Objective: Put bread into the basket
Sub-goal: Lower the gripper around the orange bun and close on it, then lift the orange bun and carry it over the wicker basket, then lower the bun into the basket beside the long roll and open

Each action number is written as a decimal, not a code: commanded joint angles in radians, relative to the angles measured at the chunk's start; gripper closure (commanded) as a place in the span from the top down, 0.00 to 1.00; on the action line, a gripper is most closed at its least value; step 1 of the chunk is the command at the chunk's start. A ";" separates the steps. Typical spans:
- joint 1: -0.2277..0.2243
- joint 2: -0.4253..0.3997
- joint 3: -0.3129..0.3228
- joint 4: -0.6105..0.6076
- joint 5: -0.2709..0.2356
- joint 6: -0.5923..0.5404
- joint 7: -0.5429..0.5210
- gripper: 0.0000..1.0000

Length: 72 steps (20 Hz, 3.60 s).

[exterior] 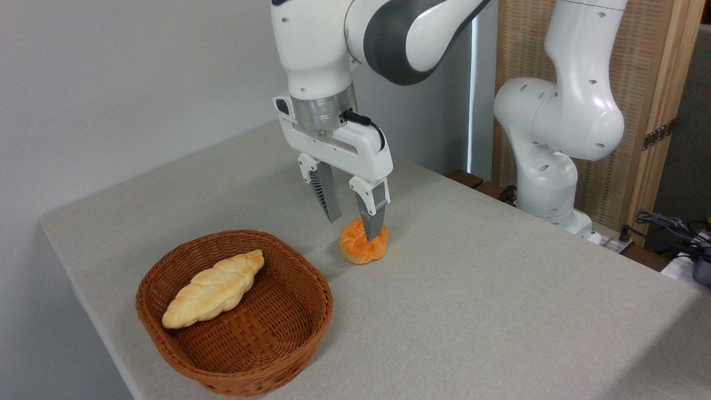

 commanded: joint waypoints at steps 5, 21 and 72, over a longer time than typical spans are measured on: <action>-0.050 0.036 0.003 -0.038 0.001 0.023 0.039 1.00; -0.048 0.105 0.003 -0.034 0.012 0.050 0.079 0.40; -0.034 0.219 0.089 0.185 -0.017 0.609 0.021 1.00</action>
